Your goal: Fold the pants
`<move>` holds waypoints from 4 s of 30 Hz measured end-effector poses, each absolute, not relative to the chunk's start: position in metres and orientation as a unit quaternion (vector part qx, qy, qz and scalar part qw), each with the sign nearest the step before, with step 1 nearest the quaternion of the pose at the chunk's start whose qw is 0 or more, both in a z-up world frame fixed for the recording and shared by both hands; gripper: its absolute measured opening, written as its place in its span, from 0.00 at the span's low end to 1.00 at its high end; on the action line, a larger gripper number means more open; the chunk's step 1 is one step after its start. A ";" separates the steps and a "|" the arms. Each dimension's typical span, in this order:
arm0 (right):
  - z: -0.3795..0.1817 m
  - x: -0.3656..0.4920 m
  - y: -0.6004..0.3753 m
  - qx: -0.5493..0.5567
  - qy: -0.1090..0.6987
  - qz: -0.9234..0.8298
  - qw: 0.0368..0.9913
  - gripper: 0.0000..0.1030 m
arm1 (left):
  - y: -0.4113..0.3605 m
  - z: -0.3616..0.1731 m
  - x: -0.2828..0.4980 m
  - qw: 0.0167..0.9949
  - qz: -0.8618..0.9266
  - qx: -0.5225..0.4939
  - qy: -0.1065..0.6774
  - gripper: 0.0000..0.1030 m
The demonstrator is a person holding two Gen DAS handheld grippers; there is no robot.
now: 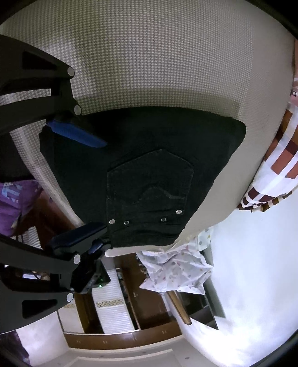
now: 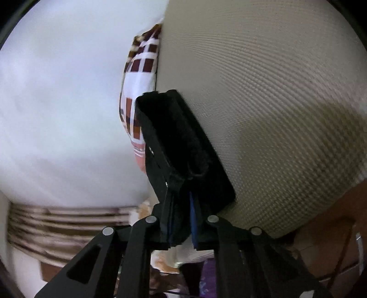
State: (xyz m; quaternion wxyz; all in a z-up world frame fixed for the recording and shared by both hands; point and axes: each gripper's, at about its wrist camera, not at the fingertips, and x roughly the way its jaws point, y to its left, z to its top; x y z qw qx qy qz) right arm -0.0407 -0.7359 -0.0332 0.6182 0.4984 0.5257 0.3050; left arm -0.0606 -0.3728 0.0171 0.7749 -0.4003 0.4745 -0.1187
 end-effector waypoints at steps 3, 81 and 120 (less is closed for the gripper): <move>-0.033 -0.041 -0.735 0.505 0.527 0.303 0.613 0.10 | -0.372 0.018 -0.059 0.776 -0.117 -0.398 0.475 0.67; 0.002 0.038 -0.678 0.214 0.545 0.414 0.697 0.87 | -0.380 0.007 -0.028 0.825 0.010 -0.129 0.551 0.74; -0.006 0.051 -0.649 0.154 0.597 0.438 0.655 0.40 | -0.388 0.001 -0.007 0.816 -0.110 -0.181 0.538 0.79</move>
